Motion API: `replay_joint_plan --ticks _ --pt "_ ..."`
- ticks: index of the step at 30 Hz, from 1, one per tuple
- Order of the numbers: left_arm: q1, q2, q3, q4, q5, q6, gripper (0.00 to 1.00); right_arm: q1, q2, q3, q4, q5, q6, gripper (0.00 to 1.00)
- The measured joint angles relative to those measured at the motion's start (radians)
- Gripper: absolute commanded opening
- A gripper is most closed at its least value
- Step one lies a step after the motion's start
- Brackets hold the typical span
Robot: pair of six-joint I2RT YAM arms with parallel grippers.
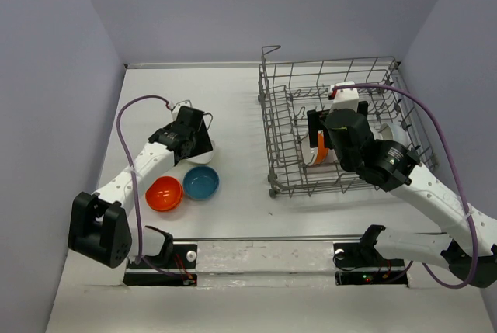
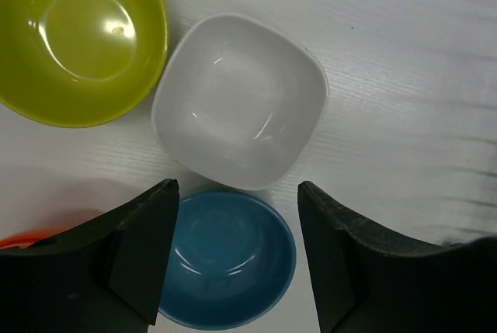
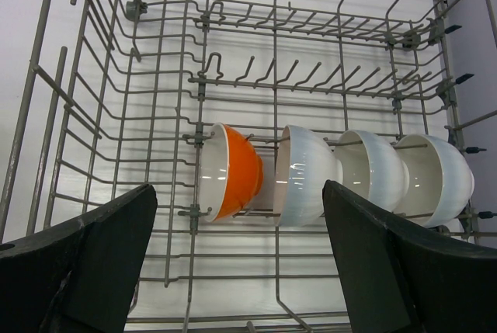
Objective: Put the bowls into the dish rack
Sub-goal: Pick up the bowl from the center of the board.
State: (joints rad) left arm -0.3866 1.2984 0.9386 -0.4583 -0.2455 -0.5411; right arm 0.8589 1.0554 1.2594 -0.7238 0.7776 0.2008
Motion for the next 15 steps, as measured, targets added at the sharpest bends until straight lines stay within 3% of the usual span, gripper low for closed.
replay_joint_plan --ticks 15 --pt "-0.094 0.0 0.022 -0.071 0.053 0.054 0.7 0.0 0.002 0.0 0.0 0.0 0.0 0.94"
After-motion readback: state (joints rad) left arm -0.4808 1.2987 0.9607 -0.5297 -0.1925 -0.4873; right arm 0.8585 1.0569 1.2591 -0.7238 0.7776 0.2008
